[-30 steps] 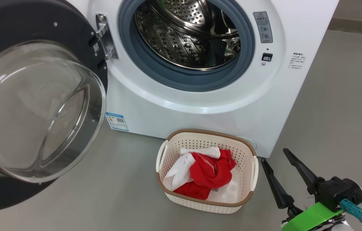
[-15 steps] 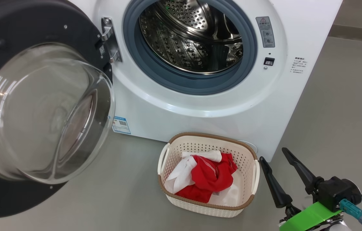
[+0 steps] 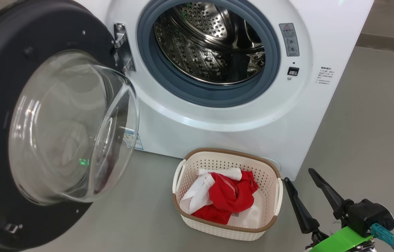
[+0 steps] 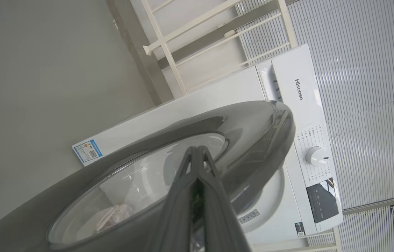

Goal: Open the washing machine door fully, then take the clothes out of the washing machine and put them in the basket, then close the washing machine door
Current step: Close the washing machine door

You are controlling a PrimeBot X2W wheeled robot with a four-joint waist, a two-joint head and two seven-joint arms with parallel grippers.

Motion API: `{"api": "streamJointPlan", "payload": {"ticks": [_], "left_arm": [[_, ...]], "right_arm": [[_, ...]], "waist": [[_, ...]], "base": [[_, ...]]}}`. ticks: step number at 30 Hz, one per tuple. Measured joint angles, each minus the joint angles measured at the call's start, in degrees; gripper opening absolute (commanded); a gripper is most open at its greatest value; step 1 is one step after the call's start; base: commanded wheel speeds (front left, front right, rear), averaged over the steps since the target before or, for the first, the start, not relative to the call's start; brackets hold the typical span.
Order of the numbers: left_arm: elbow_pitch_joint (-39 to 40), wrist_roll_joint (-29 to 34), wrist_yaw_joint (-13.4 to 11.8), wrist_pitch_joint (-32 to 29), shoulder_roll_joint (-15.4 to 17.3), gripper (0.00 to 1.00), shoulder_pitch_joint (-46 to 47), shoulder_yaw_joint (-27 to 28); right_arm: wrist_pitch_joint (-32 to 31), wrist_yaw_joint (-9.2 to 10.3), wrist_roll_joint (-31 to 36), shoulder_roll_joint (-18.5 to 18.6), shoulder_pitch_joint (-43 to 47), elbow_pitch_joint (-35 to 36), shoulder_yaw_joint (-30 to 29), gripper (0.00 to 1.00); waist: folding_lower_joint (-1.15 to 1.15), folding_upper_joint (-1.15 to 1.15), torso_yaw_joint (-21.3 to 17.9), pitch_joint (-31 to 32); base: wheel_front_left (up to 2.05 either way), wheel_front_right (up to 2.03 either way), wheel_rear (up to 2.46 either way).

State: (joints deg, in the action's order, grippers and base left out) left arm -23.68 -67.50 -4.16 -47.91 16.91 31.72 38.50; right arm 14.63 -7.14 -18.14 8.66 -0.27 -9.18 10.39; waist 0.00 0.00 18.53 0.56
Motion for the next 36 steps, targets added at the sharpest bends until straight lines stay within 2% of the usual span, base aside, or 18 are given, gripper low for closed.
{"api": "streamJointPlan", "payload": {"ticks": [13,21,30,36], "left_arm": [[19.49,-4.71,-4.20,-4.99,-9.03,0.00,-6.51,0.10],[26.95,-5.86,-6.09,-5.46,-12.95,0.00,-9.61,-1.02],[32.01,-9.33,-8.45,-5.55,-14.81,0.00,-12.04,-3.42],[34.16,-11.05,-9.00,-5.15,-14.95,0.00,-14.53,-6.05]], "right_arm": [[0.00,0.00,-0.01,-0.20,0.03,0.05,0.01,1.00],[0.00,0.00,-0.01,-0.22,0.03,0.09,0.01,1.00],[0.00,0.00,-0.02,-0.23,0.01,0.07,-0.07,1.00],[0.00,0.00,-0.08,-0.27,-0.03,0.03,-0.07,1.00]], "waist": [[0.00,0.00,-0.68,-0.56],[0.00,0.00,-1.42,-1.37],[0.00,0.00,-2.19,-2.18],[0.00,0.00,-2.92,-2.47]], "base": [[0.00,0.00,0.00],[0.00,0.00,0.00],[0.00,0.00,0.00],[0.00,0.00,0.00]]}}
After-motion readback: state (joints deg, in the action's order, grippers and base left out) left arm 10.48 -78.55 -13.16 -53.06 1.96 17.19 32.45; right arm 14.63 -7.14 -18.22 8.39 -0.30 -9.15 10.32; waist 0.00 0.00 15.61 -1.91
